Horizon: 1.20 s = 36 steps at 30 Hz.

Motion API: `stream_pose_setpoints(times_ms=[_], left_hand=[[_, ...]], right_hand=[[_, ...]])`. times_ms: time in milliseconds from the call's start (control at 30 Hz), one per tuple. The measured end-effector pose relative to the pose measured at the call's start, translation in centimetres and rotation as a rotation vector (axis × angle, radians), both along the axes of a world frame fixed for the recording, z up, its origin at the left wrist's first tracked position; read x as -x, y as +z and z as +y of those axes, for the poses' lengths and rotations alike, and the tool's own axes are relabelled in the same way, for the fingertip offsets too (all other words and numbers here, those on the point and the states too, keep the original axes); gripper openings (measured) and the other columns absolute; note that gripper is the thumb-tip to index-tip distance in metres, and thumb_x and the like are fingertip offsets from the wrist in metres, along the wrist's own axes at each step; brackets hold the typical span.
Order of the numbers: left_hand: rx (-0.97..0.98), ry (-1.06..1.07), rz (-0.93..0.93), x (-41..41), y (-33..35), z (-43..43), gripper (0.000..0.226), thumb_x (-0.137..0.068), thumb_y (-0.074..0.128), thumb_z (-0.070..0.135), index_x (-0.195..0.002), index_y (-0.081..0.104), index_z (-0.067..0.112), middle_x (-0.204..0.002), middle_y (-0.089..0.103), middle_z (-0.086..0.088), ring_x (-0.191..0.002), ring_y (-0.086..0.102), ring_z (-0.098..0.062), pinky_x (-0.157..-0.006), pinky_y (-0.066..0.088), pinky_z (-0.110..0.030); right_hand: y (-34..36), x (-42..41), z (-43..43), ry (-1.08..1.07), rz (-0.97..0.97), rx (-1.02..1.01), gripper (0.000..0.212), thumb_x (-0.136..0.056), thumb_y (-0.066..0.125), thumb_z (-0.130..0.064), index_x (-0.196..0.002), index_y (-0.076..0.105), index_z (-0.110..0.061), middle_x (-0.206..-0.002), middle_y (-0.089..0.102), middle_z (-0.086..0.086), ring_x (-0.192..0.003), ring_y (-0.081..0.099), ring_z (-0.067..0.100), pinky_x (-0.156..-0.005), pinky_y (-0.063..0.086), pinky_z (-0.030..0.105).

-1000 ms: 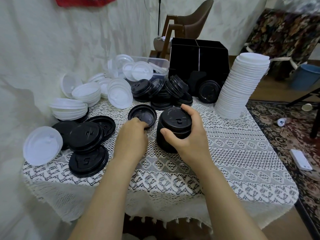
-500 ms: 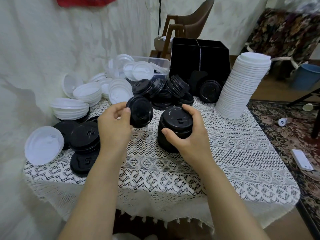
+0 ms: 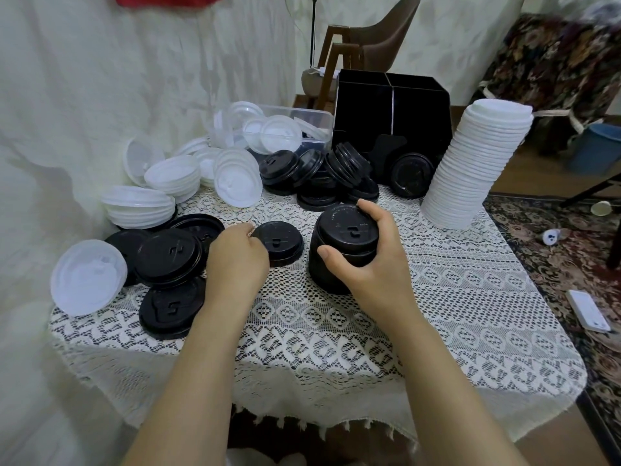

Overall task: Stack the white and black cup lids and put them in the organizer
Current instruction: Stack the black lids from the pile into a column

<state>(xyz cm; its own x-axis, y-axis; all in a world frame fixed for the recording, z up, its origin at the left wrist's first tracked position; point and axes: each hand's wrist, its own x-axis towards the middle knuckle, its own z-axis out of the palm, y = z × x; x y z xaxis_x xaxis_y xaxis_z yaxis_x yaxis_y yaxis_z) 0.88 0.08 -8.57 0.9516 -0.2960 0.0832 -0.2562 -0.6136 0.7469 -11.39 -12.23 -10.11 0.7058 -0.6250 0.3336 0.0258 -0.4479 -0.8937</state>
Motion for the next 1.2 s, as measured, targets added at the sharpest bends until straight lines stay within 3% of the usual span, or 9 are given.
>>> stream_pose_setpoints(times_ms=[67, 167, 300, 433, 567, 667, 800, 1000, 1200], left_hand=[[-0.018, -0.059, -0.001, 0.3, 0.3, 0.0, 0.024, -0.090, 0.047, 0.007, -0.107, 0.063, 0.012, -0.108, 0.064, -0.007, -0.105, 0.053, -0.029, -0.083, 0.039, -0.032], [-0.108, -0.206, 0.004, 0.2, -0.1, -0.1, 0.068, -0.085, 0.065, 0.020, -0.147, 0.036, 0.013, -0.147, 0.042, -0.007, -0.135, 0.038, -0.024, -0.111, 0.032, -0.037], [-0.136, -0.250, -0.018, 0.1, -0.9, -0.4, 0.089, -0.082, 0.074, 0.029, -0.152, 0.021, 0.017, -0.153, 0.034, -0.004, -0.141, 0.031, -0.022, -0.115, 0.028, -0.038], [-0.071, -0.196, -0.049, 0.1, -0.8, -0.4, 0.082, -0.079, 0.076, 0.025, -0.148, 0.031, 0.017, -0.146, 0.041, -0.003, -0.134, 0.038, -0.020, -0.105, 0.031, -0.028], [0.078, -0.115, -0.234, 0.7, 0.8, -0.3, 0.052, -0.078, 0.074, 0.023, -0.125, 0.054, 0.015, -0.110, 0.046, 0.005, -0.106, 0.045, -0.011, -0.077, 0.024, -0.006], [0.218, -0.113, -0.327, 1.5, 2.6, -0.3, 0.051, -0.076, 0.076, 0.030, -0.122, 0.059, 0.014, -0.110, 0.051, 0.007, -0.097, 0.043, -0.003, -0.079, 0.028, 0.003], [0.340, -0.239, -0.365, 3.5, 4.3, -0.9, 0.059, -0.070, 0.069, 0.042, -0.122, 0.061, 0.016, -0.115, 0.056, 0.007, -0.105, 0.050, 0.000, -0.092, 0.043, -0.013], [0.276, -0.387, -0.366, 6.3, 3.8, -2.5, 0.057, -0.073, 0.078, 0.034, -0.124, 0.060, 0.017, -0.112, 0.046, 0.013, -0.109, 0.047, -0.005, -0.092, 0.030, 0.000], [0.229, -0.373, -0.352, 6.3, 3.3, -2.9, 0.059, -0.074, 0.079, 0.034, -0.127, 0.058, 0.015, -0.114, 0.045, 0.012, -0.112, 0.048, -0.010, -0.093, 0.030, -0.006]], right_hand=[[0.0, 0.0, 0.0, 0.002, 0.002, 0.001, 0.074, -0.075, 0.081, -0.036, -0.137, 0.042, -0.025, -0.127, 0.051, -0.009, -0.116, 0.051, -0.002, -0.096, 0.042, 0.012], [0.0, 0.0, 0.1, -0.003, -0.004, -0.001, 0.076, -0.071, 0.077, -0.043, -0.136, 0.042, -0.026, -0.127, 0.052, -0.009, -0.116, 0.051, -0.002, -0.095, 0.043, 0.012], [0.0, 0.0, 0.0, -0.003, -0.007, -0.002, 0.077, -0.070, 0.076, -0.043, -0.136, 0.043, -0.024, -0.127, 0.052, -0.008, -0.117, 0.052, 0.000, -0.095, 0.042, 0.011], [0.1, 0.2, 0.0, 0.017, 0.002, -0.007, 0.076, -0.073, 0.080, -0.039, -0.137, 0.041, -0.025, -0.128, 0.052, -0.008, -0.117, 0.051, -0.001, -0.094, 0.041, 0.009], [0.3, 0.7, -0.4, 0.079, 0.020, -0.029, 0.071, -0.080, 0.079, -0.023, -0.138, 0.038, -0.029, -0.129, 0.050, -0.013, -0.116, 0.049, -0.010, -0.094, 0.037, 0.004], [0.3, 1.0, -0.6, 0.106, 0.037, -0.016, 0.072, -0.081, 0.078, -0.020, -0.137, 0.036, -0.033, -0.133, 0.048, -0.011, -0.118, 0.047, -0.009, -0.095, 0.036, 0.003], [0.4, 0.9, -0.6, 0.093, 0.024, -0.026, 0.073, -0.077, 0.081, -0.021, -0.137, 0.040, -0.028, -0.130, 0.051, -0.013, -0.117, 0.051, -0.006, -0.096, 0.040, 0.008], [0.7, 0.8, -0.5, 0.122, -0.048, -0.092, 0.068, -0.071, 0.081, -0.013, -0.129, 0.048, -0.023, -0.119, 0.061, -0.010, -0.103, 0.060, -0.006, -0.082, 0.046, 0.009], [0.5, 0.4, -0.2, 0.082, -0.060, -0.113, 0.071, -0.064, 0.076, -0.025, -0.130, 0.048, -0.023, -0.120, 0.060, -0.011, -0.103, 0.059, -0.007, -0.082, 0.045, 0.009]])
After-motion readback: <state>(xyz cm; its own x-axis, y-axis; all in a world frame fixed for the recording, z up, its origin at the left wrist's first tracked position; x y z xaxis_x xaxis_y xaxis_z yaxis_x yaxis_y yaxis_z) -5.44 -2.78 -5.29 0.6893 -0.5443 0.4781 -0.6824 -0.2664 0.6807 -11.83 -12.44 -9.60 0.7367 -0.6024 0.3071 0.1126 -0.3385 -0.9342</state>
